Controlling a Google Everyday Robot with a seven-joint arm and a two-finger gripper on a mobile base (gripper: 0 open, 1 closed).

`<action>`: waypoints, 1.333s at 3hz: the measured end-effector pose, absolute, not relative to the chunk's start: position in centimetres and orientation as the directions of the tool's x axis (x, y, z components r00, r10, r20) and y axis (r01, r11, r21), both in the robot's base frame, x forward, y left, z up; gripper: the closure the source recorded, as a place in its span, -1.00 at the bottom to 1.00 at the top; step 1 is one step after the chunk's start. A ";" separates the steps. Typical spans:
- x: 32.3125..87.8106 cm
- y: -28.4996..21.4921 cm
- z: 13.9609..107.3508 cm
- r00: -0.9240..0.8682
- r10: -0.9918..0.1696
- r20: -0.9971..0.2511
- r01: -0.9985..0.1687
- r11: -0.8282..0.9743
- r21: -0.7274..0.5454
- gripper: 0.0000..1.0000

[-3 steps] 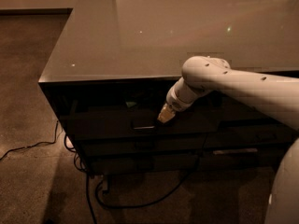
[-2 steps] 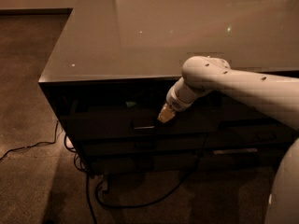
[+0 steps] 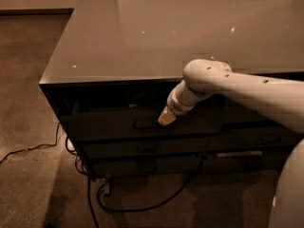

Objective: Open top drawer

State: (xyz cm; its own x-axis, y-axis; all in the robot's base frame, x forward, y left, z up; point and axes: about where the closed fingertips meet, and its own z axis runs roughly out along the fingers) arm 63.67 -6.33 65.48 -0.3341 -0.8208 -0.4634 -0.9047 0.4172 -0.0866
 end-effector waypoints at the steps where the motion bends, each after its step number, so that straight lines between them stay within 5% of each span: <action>1: 62.8 -5.9 63.5 -0.326 -0.828 -0.457 -0.914 0.399 -0.070 -1.00; 2: 61.8 -6.1 62.3 -0.328 -0.836 -0.441 -0.918 0.391 -0.059 -1.00; 4: 61.8 -6.1 63.4 -0.328 -0.836 -0.441 -0.918 0.391 -0.059 -0.16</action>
Offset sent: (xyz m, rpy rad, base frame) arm -0.0289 -0.0016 -0.0441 -0.0271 0.0513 0.0325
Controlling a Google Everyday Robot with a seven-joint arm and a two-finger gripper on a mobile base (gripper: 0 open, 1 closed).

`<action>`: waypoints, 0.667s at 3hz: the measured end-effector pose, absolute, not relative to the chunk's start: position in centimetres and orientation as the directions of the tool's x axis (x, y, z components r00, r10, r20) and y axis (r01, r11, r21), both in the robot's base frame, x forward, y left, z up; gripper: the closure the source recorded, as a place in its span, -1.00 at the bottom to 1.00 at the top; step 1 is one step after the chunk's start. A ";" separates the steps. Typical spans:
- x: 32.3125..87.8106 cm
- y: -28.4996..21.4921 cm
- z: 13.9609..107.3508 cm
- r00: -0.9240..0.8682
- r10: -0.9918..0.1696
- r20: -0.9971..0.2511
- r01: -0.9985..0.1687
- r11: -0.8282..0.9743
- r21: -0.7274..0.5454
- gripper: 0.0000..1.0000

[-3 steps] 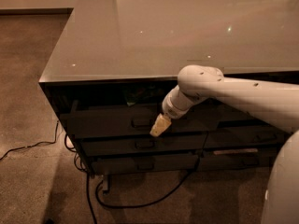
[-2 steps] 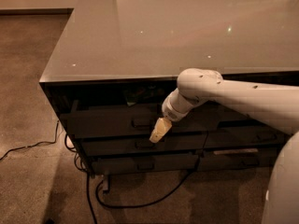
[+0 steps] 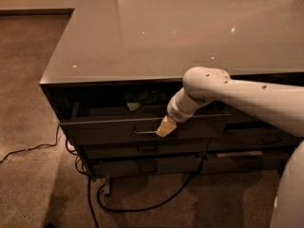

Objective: Open top drawer

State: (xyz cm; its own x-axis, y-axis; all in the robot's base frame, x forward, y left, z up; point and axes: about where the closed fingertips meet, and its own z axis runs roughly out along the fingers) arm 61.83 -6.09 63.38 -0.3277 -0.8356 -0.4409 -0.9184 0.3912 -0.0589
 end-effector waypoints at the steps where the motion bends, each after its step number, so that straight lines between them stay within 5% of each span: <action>1: 60.3 -6.7 63.1 -0.321 -0.855 -0.408 -0.919 0.384 -0.083 0.30; 2: 60.1 -6.8 63.6 -0.323 -0.856 -0.404 -0.919 0.386 -0.082 0.77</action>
Offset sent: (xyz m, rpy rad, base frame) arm -0.0671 -0.0367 -0.0252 -0.1203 0.0540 -0.0354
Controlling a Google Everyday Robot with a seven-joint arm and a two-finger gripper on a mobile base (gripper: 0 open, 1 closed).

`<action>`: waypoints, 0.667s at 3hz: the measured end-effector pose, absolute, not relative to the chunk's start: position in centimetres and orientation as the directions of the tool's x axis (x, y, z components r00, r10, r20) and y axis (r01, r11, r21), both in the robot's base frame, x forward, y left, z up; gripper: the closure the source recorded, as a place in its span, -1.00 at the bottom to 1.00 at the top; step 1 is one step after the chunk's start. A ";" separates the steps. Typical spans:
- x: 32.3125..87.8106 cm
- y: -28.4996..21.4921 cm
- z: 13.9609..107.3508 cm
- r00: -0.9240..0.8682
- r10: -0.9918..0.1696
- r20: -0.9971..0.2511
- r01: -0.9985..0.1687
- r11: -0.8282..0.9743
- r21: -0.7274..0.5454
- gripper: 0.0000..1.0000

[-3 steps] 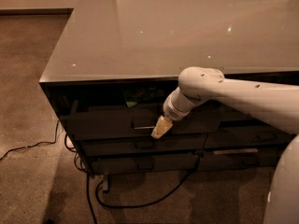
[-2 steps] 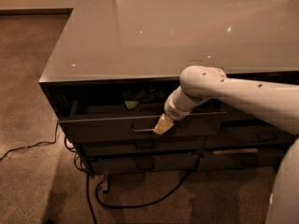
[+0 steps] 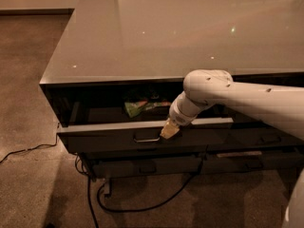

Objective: Open top drawer

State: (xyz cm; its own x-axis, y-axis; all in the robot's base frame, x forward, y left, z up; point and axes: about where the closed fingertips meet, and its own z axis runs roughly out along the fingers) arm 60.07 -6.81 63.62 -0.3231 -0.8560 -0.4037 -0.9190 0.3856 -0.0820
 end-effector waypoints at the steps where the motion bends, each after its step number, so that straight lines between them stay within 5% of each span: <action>1: 60.1 -6.8 63.9 -0.323 -0.856 -0.404 -0.919 0.386 -0.082 1.00; 2: 58.4 -7.9 63.6 -0.349 -0.857 -0.379 -0.912 0.403 -0.072 1.00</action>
Offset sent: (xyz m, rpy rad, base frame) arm -0.0879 -0.0568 -0.0235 -0.1036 0.0976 -0.1085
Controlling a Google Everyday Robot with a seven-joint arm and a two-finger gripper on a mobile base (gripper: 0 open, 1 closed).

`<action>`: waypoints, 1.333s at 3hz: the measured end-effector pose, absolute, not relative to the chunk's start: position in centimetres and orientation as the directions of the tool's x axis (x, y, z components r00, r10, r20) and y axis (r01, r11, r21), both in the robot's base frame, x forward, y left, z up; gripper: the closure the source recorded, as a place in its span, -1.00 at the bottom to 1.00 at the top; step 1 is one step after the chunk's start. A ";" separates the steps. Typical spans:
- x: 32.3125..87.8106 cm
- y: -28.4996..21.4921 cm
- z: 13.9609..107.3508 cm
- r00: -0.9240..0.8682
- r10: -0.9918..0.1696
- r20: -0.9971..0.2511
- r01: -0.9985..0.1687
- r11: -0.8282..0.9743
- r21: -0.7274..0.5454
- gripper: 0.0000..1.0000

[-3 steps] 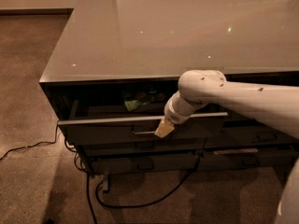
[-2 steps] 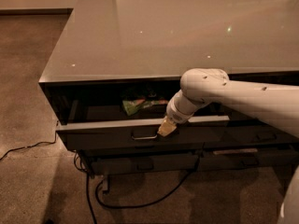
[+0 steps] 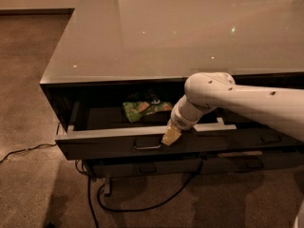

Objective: Open top drawer

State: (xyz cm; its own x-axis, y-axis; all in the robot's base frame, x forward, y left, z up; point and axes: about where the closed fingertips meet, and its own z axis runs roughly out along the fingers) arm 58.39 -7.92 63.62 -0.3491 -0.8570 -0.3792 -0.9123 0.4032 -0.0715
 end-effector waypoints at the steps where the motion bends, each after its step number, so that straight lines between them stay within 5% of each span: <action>1: 58.4 -7.9 63.6 -0.349 -0.857 -0.379 -0.912 0.403 -0.071 1.00; 4: 57.6 -7.9 64.1 -0.350 -0.854 -0.384 -0.910 0.408 -0.078 -0.29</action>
Offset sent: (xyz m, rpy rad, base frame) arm 0.0000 0.0000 0.0000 0.0000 0.0000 0.0000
